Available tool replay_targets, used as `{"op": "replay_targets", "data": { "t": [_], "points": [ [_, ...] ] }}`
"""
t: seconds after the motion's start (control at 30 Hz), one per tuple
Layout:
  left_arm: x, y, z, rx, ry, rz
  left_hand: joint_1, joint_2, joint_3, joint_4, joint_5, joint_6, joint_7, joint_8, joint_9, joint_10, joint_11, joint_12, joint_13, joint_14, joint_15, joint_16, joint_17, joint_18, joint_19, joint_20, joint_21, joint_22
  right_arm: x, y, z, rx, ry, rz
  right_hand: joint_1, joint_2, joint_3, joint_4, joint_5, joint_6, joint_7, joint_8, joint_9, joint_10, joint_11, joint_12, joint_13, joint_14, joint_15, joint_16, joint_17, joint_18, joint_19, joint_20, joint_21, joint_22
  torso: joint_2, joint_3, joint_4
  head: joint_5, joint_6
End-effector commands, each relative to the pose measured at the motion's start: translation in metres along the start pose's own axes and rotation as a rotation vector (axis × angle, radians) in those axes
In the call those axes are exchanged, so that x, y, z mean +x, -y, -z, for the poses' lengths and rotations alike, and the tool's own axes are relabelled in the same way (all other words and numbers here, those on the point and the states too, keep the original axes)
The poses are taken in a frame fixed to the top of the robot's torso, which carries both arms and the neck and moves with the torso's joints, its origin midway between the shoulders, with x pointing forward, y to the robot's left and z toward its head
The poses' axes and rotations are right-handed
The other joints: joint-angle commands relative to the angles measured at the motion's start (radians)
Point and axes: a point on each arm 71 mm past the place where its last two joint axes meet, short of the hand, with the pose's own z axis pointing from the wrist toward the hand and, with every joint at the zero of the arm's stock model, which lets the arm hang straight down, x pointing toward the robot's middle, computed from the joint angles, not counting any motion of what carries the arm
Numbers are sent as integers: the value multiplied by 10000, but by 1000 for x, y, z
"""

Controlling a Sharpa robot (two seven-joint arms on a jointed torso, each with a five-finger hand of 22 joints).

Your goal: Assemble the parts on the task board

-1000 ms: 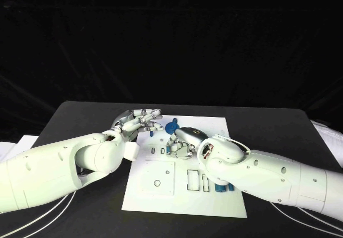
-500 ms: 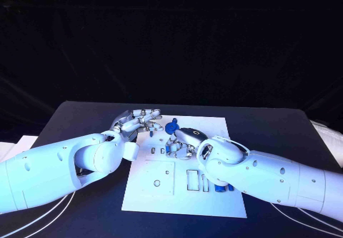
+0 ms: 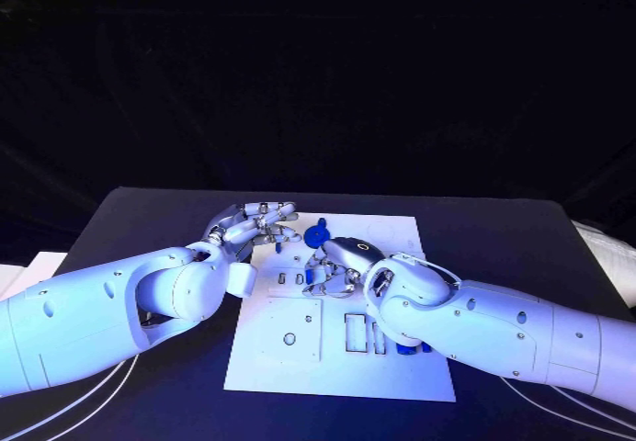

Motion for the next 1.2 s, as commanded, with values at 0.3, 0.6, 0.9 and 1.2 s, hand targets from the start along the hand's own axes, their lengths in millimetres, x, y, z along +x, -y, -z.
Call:
{"op": "replay_targets", "data": {
  "t": [0.3,0.6,0.9,1.2],
  "points": [
    [-5,-2,-3,-352,-136,20,-202,119,80,-198,-58,128,-62,-109,1,325,-149,-70,13,565,-251,1336,916,156,1113,-317,1358,834,-28,-8,18,-1993,1907,-1390,240,88,-311,77,127,-334,81,-50,-39,-228,64,-132,-166,755,104,-163,1408,208,-161,51,-164,-209,-88,56,-45,32,56],
    [-16,-5,-7,-1965,-552,-2382,-375,74,432,-183,-78,411,-356,-32,48,1824,-615,970,520,2076,-685,6111,5352,157,1771,-675,3503,2483,-75,9,46,-2715,1267,-2937,483,334,-880,260,121,-974,288,-42,-70,-1049,264,-718,-828,442,284,-668,582,338,-601,226,-614,-904,-361,189,-159,196,-56],
    [-21,6,-17,-4865,-1019,-6877,-1824,-30,-386,1034,-35,1145,-1064,995,377,2086,-1172,5292,3959,3396,-1162,10887,11176,-600,3028,-1177,8568,8120,-143,59,73,-1188,2569,-5058,847,725,-983,251,324,-793,210,78,-27,-1134,183,-818,-1106,396,215,-809,373,392,-693,180,-803,-1181,-643,218,-284,269,-226],
    [-12,19,-34,-6277,-1142,-11061,-2450,88,-1503,1723,-86,1369,-1401,2623,1493,2788,-1472,10214,9485,3715,-1422,11702,12381,-1027,3720,-1383,10715,10949,-160,87,80,-386,3248,-5603,902,773,-1048,259,501,-804,209,75,-31,-1216,180,-903,-1238,351,210,-904,230,435,-808,170,-954,-1427,-758,260,-357,373,-367]
  ]
}}
